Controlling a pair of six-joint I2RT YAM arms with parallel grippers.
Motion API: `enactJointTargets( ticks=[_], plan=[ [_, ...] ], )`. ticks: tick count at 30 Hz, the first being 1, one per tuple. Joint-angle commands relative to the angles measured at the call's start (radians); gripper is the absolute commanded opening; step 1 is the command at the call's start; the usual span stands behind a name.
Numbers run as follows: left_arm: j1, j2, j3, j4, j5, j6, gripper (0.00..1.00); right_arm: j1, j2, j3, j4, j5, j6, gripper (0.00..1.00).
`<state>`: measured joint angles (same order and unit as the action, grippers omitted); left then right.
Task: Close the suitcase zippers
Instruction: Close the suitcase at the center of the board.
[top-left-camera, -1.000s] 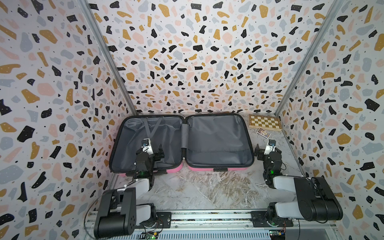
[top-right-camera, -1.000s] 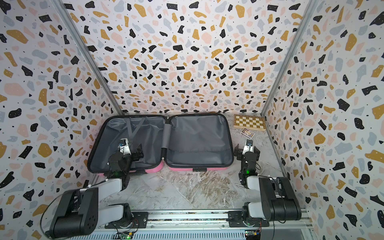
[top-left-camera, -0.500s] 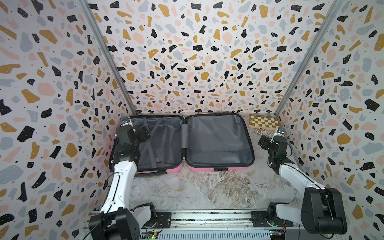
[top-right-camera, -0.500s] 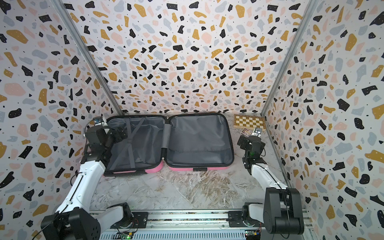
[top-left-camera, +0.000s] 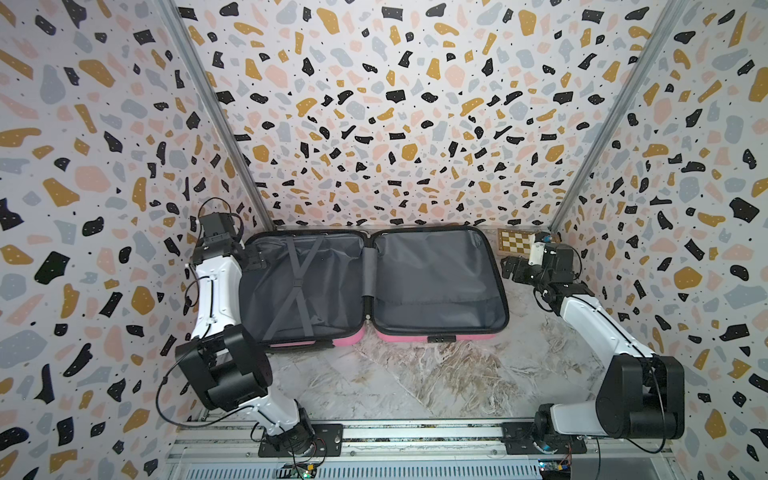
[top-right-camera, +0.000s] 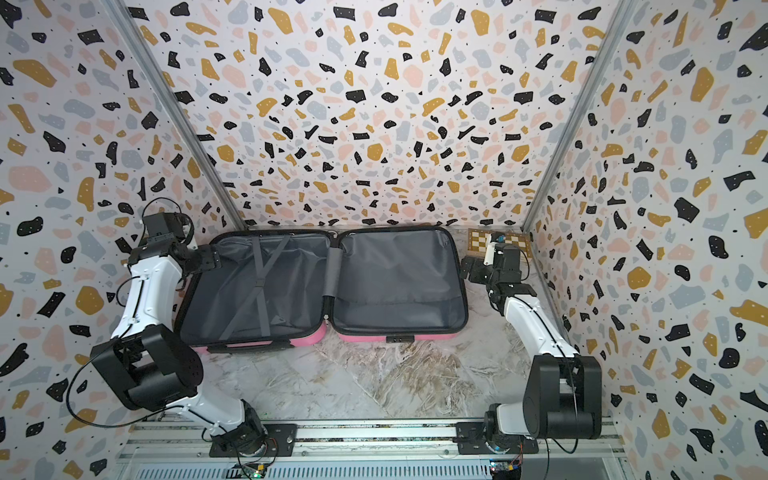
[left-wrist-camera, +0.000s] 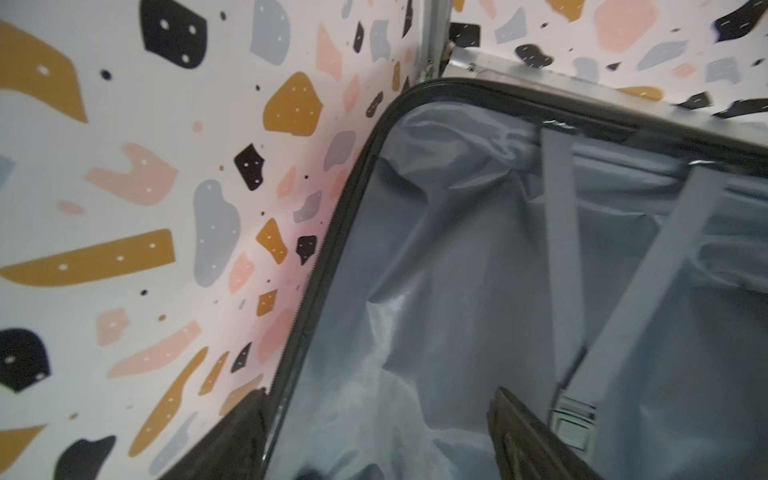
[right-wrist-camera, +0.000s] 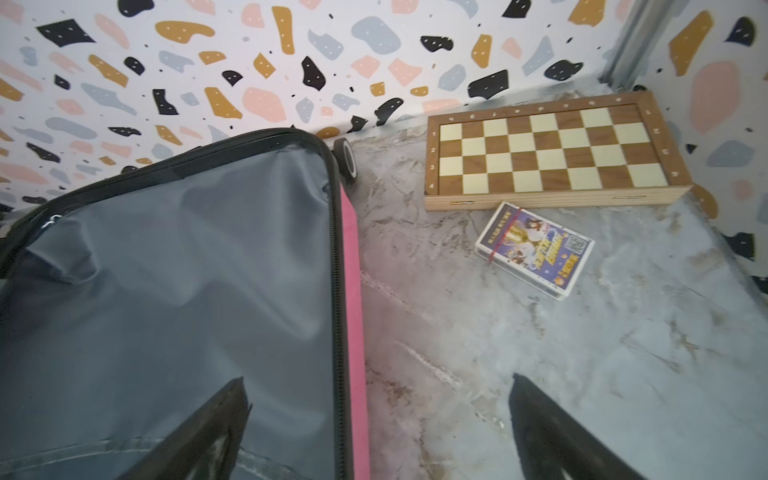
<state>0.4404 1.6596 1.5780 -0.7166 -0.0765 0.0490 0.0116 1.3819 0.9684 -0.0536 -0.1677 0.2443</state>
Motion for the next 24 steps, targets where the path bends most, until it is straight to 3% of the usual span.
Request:
enactJointTargets(
  ticks=[1, 5, 7, 10, 16, 20, 24],
  plan=[
    [0.064, 0.054, 0.084, -0.088, 0.008, 0.032, 0.74, 0.009, 0.006, 0.050, -0.067, -0.089, -0.016, 0.97],
    [0.079, 0.122, 0.147, -0.106, 0.041, 0.026, 0.69, 0.027, 0.009, 0.066, -0.086, -0.096, -0.014, 0.97],
    [0.079, 0.149, 0.161, -0.109, -0.005, 0.029, 0.62, 0.034, 0.010, 0.077, -0.092, -0.095, -0.007, 0.96],
    [0.086, 0.170, 0.159, -0.094, -0.088, 0.035, 0.62, 0.038, 0.011, 0.104, -0.106, -0.104, 0.008, 0.96],
    [0.107, 0.218, 0.153, -0.093, -0.013, 0.053, 0.54, 0.050, 0.020, 0.173, -0.144, -0.079, 0.007, 0.96],
    [0.115, 0.262, 0.169, -0.112, 0.013, 0.054, 0.41, 0.053, 0.027, 0.186, -0.146, -0.077, 0.011, 0.96],
    [0.121, 0.296, 0.180, -0.123, 0.048, 0.054, 0.40, 0.062, 0.036, 0.197, -0.152, -0.070, 0.009, 0.96]
  ],
)
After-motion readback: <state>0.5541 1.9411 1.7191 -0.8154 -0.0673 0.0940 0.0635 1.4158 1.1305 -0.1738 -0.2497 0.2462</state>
